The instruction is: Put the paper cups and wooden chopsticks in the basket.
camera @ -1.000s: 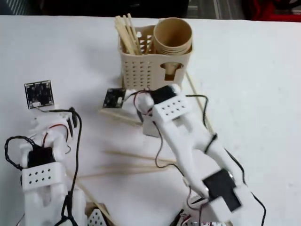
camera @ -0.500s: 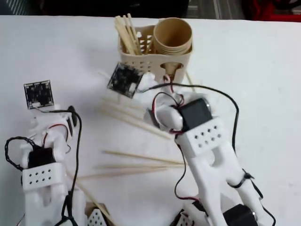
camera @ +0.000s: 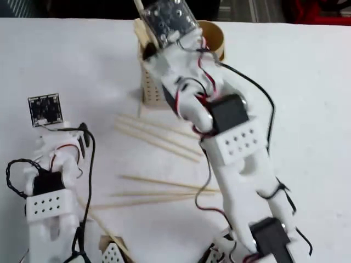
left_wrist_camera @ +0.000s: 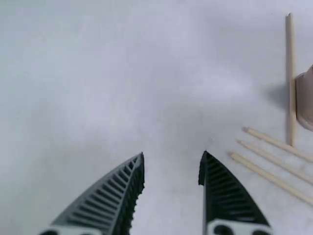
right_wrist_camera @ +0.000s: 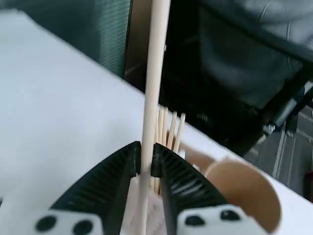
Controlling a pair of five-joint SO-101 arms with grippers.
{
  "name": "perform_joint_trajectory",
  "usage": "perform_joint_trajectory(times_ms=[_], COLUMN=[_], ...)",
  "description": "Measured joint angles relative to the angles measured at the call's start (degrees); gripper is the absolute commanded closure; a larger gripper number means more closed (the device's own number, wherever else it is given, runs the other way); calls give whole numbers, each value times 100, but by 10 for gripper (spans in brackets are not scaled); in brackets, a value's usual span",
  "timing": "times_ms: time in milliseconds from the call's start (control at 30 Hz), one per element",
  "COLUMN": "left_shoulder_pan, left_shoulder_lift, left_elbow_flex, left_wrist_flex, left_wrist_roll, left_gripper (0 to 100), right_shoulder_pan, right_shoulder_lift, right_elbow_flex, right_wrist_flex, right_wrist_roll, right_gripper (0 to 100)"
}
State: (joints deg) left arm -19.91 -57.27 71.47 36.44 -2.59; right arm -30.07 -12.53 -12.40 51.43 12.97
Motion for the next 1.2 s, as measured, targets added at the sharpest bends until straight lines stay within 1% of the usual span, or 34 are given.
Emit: perform_joint_trajectory(times_ms=[100,267,367,467,633,700,800,867,967,1167,1200], left_shoulder_pan=[0,0,0,0,0,0,0,0,0,0,0], left_shoulder_lift=[0,0,0,0,0,0,0,0,0,0,0], left_elbow_flex=[0,0,0,0,0,0,0,0,0,0,0], left_wrist_flex=[0,0,0,0,0,0,0,0,0,0,0], left_wrist_roll=[0,0,0,0,0,0,0,0,0,0,0], left_gripper=[808,808,808,808,808,808,808,808,808,808,808], right_shoulder_pan=[0,97,237,360,484,519,536,527,527,527,563], right_shoulder_lift=[387,1064,1451,1785,2268,2330,2312,2224,1864,545,334], right_elbow_flex=[0,0,0,0,0,0,0,0,0,0,0], right_wrist_flex=[-853,-2198,-2769,-2989,-3042,-3042,-2804,-2435,-1653,316,686], right_wrist_roll=[-167,-211,-211,-211,-211,-211,-211,-211,-211,-211,-211], right_gripper=[979,979,979,978,968,921,824,812,847,983,981])
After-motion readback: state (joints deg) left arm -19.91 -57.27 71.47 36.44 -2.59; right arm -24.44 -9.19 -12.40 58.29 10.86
